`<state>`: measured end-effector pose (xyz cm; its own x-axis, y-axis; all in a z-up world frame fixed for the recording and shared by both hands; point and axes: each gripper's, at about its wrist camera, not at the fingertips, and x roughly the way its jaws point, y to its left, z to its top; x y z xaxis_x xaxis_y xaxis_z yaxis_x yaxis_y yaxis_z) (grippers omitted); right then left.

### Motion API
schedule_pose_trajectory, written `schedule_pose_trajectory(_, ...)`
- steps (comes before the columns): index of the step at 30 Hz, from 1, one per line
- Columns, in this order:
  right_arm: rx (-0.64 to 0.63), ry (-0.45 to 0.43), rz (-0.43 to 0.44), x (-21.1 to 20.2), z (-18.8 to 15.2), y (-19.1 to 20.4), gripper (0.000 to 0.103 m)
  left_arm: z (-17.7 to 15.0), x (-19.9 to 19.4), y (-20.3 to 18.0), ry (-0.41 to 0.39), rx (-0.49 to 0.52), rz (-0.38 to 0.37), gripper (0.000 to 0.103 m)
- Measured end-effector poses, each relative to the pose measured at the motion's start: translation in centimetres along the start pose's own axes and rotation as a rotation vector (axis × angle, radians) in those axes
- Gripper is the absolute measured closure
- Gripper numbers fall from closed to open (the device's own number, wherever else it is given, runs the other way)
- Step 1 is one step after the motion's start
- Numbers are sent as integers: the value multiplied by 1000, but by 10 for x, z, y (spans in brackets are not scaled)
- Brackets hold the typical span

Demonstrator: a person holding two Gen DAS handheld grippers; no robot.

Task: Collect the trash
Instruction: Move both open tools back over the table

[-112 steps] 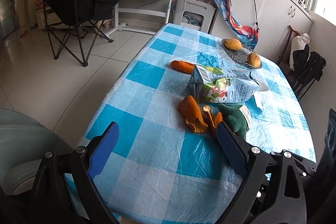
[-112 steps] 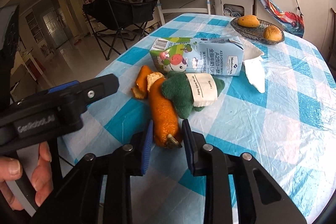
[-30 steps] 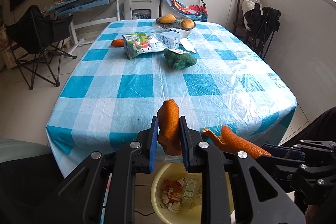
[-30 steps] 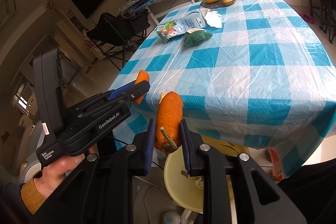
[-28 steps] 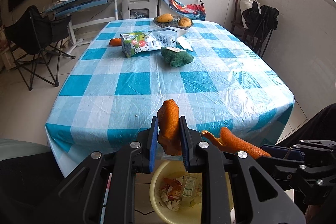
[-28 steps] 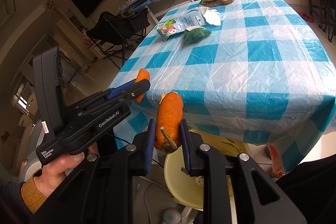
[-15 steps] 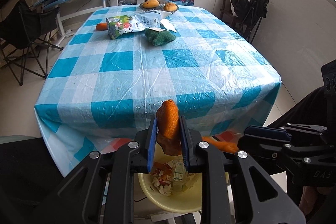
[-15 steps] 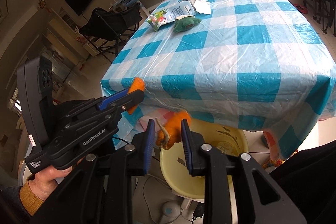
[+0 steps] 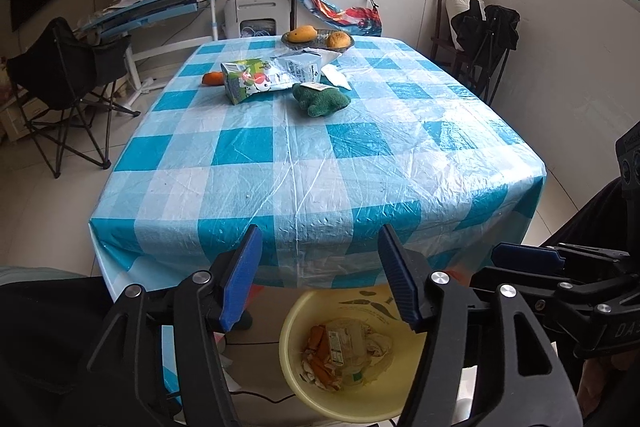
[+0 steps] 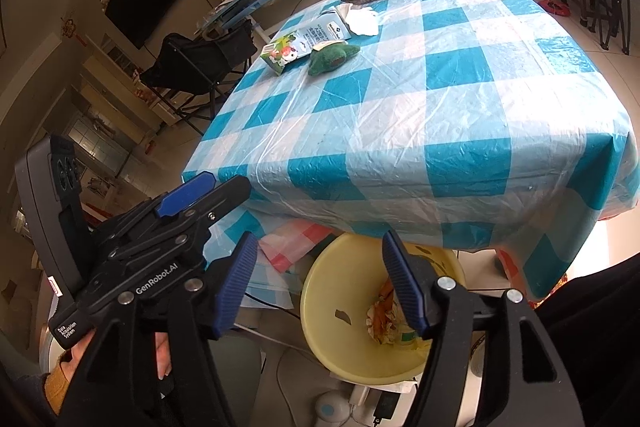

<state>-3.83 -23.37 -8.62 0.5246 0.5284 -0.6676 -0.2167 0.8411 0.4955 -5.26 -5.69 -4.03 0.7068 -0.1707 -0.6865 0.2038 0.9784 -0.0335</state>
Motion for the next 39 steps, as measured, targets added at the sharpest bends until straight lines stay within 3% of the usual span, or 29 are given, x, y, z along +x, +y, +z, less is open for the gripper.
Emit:
schedule_pose_trajectory(6, -40, -51, -74, -6, 4, 11, 23, 2, -4, 1, -23, 4, 10, 42)
schedule_pose_trajectory(8, -101, -147, -69, -24, 12, 23, 18, 5, -7, 6, -39, -18, 9, 41)
schedule_pose_trajectory(9, -151, -228, -52, -38, 14, 31, 9, 7, -9, 9, -51, -34, 11, 40)
schedule_pose_trajectory(11, -285, -403, -53, -61, 7, 43, 7, 11, -13, 18, -76, -71, 20, 38)
schedule_pose_trajectory(12, -327, -367, -86, -56, 3, 44, 7, 14, -15, 23, -87, -89, 24, 37)
schedule_pose_trajectory(13, -313, -204, -106, -35, 7, 40, 7, 17, -16, 28, -98, -106, 29, 37)
schedule_pose_trajectory(14, -237, -62, -93, -15, 11, 28, 7, 20, -16, 32, -107, -122, 33, 37)
schedule_pose_trajectory(15, -142, -25, -47, -8, 12, 15, 8, 24, -17, 36, -115, -133, 37, 37)
schedule_pose_trajectory(16, -109, -37, -35, -9, 14, 10, 9, 27, -17, 40, -121, -139, 40, 37)
schedule_pose_trajectory(19, -201, -116, -101, -22, 25, 23, 9, 37, -16, 48, -135, -144, 54, 36)
schedule_pose_trajectory(24, -191, -61, -132, -1, 46, 15, 9, 56, -5, 59, -129, -152, 58, 35)
schedule_pose_trajectory(30, -284, -35, -135, 22, 67, 28, 9, 76, 10, 64, -120, -120, 71, 33)
schedule_pose_trajectory(39, -307, -26, -132, 59, 110, 27, 9, 107, 38, 83, -113, -170, 79, 33)
